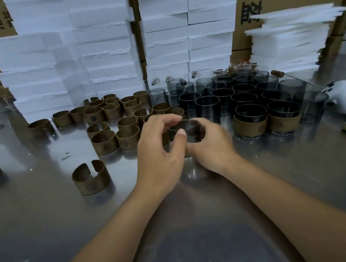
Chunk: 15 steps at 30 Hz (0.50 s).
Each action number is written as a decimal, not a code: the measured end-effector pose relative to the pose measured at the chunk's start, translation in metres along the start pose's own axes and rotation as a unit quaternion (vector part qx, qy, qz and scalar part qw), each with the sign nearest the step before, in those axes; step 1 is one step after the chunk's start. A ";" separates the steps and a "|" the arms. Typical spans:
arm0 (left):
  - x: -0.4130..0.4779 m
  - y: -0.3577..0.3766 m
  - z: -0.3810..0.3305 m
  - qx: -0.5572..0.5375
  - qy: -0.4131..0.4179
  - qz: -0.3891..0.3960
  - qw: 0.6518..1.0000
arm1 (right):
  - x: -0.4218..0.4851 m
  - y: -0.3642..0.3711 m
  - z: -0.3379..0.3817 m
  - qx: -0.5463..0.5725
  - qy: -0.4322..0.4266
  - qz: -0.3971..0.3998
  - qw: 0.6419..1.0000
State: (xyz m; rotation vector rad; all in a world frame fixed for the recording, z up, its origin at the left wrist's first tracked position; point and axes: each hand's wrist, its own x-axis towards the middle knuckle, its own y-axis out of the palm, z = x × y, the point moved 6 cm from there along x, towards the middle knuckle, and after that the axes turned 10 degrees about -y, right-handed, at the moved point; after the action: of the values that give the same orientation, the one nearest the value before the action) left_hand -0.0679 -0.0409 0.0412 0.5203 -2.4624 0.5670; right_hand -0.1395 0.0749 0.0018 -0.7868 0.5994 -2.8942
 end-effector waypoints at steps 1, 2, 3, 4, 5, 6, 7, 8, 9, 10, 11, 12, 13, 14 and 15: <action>-0.001 0.000 -0.002 0.021 0.018 -0.001 1.000 | -0.001 -0.001 0.001 0.028 -0.002 -0.010 1.000; -0.002 0.000 -0.004 0.035 0.029 0.003 0.999 | -0.001 -0.002 0.002 0.049 -0.004 -0.023 0.999; -0.002 0.001 -0.004 0.040 0.030 0.012 0.999 | -0.001 -0.003 0.003 0.061 -0.004 -0.034 0.998; -0.002 0.003 -0.004 0.038 0.026 0.026 0.999 | -0.002 -0.004 0.003 0.067 -0.001 -0.039 0.997; -0.003 0.005 -0.003 0.033 0.020 0.042 0.998 | -0.002 -0.005 0.004 0.071 0.005 -0.039 0.997; -0.003 0.008 -0.002 0.031 0.013 0.057 0.998 | -0.002 -0.005 0.004 0.069 0.006 -0.038 0.997; -0.004 0.010 0.000 0.031 0.008 0.068 0.997 | -0.002 -0.006 0.004 0.063 0.005 -0.037 0.997; -0.005 0.011 0.002 0.031 0.002 0.078 0.996 | -0.002 -0.007 0.004 0.057 0.006 -0.037 0.998; -0.005 0.013 0.004 0.030 -0.005 0.087 0.996 | -0.002 -0.008 0.005 0.052 0.007 -0.041 0.998; -0.005 0.014 0.006 0.030 -0.014 0.095 0.995 | -0.002 -0.008 0.004 0.050 0.009 -0.046 0.998; -0.005 0.015 0.008 0.032 -0.024 0.104 0.994 | -0.001 -0.009 0.004 0.050 0.014 -0.050 0.997; -0.005 0.016 0.010 0.033 -0.032 0.111 0.993 | -0.001 -0.009 0.002 0.052 0.019 -0.054 0.997; -0.005 0.018 0.012 0.036 -0.039 0.118 0.992 | -0.001 -0.009 0.002 0.054 0.023 -0.058 0.997; -0.005 0.019 0.013 0.041 -0.044 0.125 0.990 | 0.000 -0.010 0.001 0.055 0.026 -0.060 0.996; -0.005 0.020 0.014 0.047 -0.046 0.130 0.989 | 0.000 -0.010 0.001 0.053 0.028 -0.061 0.996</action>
State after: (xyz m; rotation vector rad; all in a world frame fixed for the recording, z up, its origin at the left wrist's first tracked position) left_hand -0.0795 -0.0304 0.0220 0.2663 -2.6201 0.7816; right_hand -0.1392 0.0840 0.0065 -0.7562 0.4105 -3.0383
